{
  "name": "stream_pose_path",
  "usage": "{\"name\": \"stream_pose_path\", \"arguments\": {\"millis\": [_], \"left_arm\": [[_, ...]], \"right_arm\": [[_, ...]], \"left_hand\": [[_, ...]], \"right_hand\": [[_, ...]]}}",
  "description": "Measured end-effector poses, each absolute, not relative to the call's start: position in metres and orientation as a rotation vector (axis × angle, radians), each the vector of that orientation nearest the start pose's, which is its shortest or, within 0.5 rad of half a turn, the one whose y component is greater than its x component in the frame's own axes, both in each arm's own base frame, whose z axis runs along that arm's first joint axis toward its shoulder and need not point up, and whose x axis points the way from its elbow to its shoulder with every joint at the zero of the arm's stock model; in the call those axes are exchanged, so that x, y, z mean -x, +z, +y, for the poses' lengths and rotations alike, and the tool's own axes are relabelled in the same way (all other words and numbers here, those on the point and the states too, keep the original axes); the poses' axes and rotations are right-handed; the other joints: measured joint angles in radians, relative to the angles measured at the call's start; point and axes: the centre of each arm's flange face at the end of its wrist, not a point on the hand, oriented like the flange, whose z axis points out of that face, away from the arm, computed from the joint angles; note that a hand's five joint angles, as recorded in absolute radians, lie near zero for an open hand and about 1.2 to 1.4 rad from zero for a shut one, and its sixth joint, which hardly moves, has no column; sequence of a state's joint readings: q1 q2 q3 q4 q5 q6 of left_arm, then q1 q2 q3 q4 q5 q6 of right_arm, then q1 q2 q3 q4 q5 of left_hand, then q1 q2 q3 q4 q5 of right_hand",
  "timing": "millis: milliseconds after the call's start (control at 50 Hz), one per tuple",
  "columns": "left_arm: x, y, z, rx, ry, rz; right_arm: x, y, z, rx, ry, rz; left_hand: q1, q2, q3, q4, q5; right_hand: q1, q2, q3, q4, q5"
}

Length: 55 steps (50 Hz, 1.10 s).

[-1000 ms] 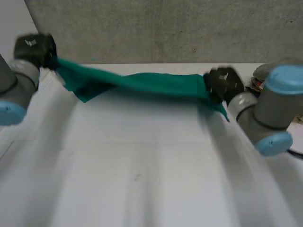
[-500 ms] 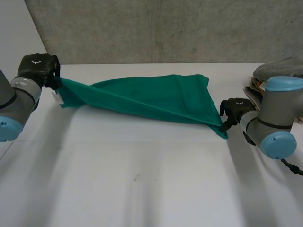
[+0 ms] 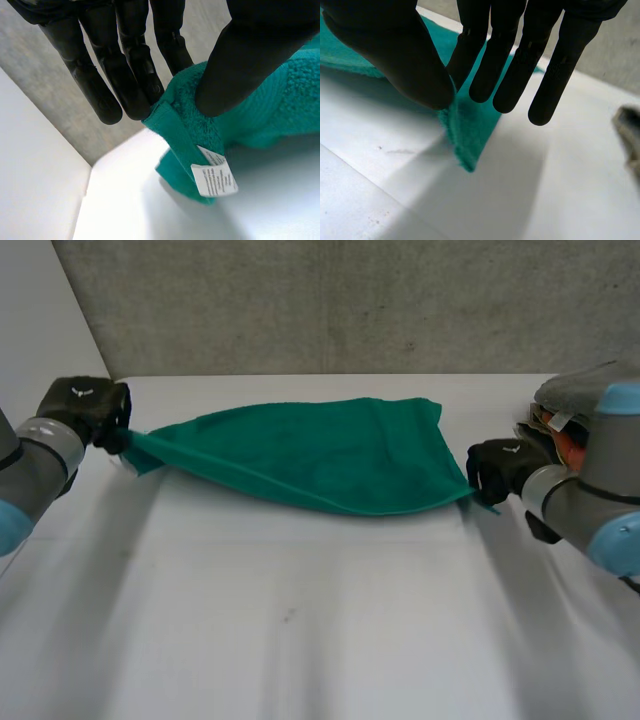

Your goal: Fold the laundry.

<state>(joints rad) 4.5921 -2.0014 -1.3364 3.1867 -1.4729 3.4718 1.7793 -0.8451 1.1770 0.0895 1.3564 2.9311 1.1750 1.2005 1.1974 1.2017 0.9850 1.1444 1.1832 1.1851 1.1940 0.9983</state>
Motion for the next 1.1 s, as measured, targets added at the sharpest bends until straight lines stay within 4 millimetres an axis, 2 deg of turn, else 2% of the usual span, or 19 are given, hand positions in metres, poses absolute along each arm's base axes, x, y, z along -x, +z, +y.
{"name": "stream_pose_path", "arguments": {"millis": [60, 120, 140, 180, 280, 320, 380, 460, 500, 680, 800, 920, 1040, 1080, 1100], "left_arm": [[0.186, 0.233, -0.352, -0.715, -1.902, 2.268], [0.185, 0.231, -0.328, -0.858, -1.743, 2.285], [0.184, 0.23, -0.324, -0.883, -1.713, 2.289], [0.182, 0.224, -0.303, -1.013, -1.558, 2.309], [0.176, 0.213, -0.268, -1.242, -1.291, 2.343], [0.175, 0.208, -0.256, -1.334, -1.198, 2.349], [0.174, 0.204, -0.249, -1.411, -1.143, 2.341], [0.177, 0.203, -0.252, -1.438, -1.155, 2.319], [0.181, 0.204, -0.26, -1.421, -1.199, 2.301], [0.21, 0.216, -0.318, -1.231, -1.523, 2.205], [0.239, 0.22, -0.367, -1.097, -1.748, 2.06], [0.26, 0.217, -0.398, -1.011, -1.822, 1.964], [0.271, 0.209, -0.415, -0.972, -1.819, 1.935], [0.274, 0.205, -0.419, -0.969, -1.817, 1.935], [0.277, 0.202, -0.421, -0.97, -1.816, 1.935]], "right_arm": [[-0.227, 0.17, -0.357, 0.866, -1.656, 2.374], [-0.219, 0.179, -0.331, 1.169, -1.613, 2.405], [-0.217, 0.18, -0.328, 1.211, -1.6, 2.412], [-0.205, 0.181, -0.302, 1.497, -1.466, 2.455], [-0.183, 0.182, -0.263, 1.917, -1.191, 2.457], [-0.177, 0.183, -0.254, 2.041, -1.123, 2.435], [-0.174, 0.184, -0.252, 2.104, -1.127, 2.421], [-0.177, 0.183, -0.262, 2.087, -1.223, 2.422], [-0.181, 0.181, -0.273, 2.048, -1.308, 2.423], [-0.198, 0.173, -0.328, 1.841, -1.679, 2.4], [-0.212, 0.168, -0.377, 1.655, -2.04, 2.315], [-0.228, 0.165, -0.412, 1.554, -2.3, 2.188], [-0.244, 0.154, -0.435, 1.534, -2.44, 2.081], [-0.247, 0.148, -0.442, 1.53, -2.466, 2.073], [-0.248, 0.144, -0.447, 1.524, -2.483, 2.075]], "left_hand": [[0.0, 0.0, 0.0, 0.0, 0.0], [0.0, 0.0, 0.0, 0.0, 0.0], [0.0, 0.0, 0.0, 0.0, 0.0], [0.0, 0.0, 0.0, 0.0, 0.0], [0.0, 0.0, 0.0, 0.0, 0.0], [0.0, 0.0, 0.0, 0.0, 0.0], [0.0, 0.0, 0.0, 0.0, 0.0], [0.0, 0.0, 0.0, 0.0, 0.0], [0.0, 0.0, 0.0, 0.0, 0.0], [0.0, 0.0, 0.0, 0.0, 0.0], [0.0, 0.0, 0.0, 0.0, 0.0], [0.0, 0.0, 0.0, 0.0, 0.0], [0.0, 0.0, 0.0, 0.0, 0.0], [-0.018, -0.025, -0.025, -0.019, -0.012], [-0.286, -0.287, -0.263, -0.268, -0.233]], "right_hand": [[0.0, 0.0, 0.0, 0.0, 0.0], [0.0, 0.0, 0.0, 0.0, 0.0], [0.0, 0.0, 0.0, 0.0, 0.0], [0.0, 0.0, 0.0, 0.0, 0.001], [0.0, 0.0, 0.001, 0.0, 0.005], [0.0, 0.0, 0.003, 0.0, 0.005], [0.0, 0.0, 0.003, 0.0, 0.005], [0.0, 0.0, 0.003, 0.0, 0.005], [0.0, 0.0, 0.003, 0.0, 0.005], [0.0, 0.0, 0.003, 0.0, 0.009], [0.0, 0.0, 0.003, 0.0, 0.009], [0.0, 0.0, 0.003, 0.0, 0.009], [-0.002, -0.003, 0.001, 0.001, 0.009], [-0.195, -0.204, -0.178, -0.177, -0.174], [-0.384, -0.394, -0.381, -0.376, -0.381]]}}
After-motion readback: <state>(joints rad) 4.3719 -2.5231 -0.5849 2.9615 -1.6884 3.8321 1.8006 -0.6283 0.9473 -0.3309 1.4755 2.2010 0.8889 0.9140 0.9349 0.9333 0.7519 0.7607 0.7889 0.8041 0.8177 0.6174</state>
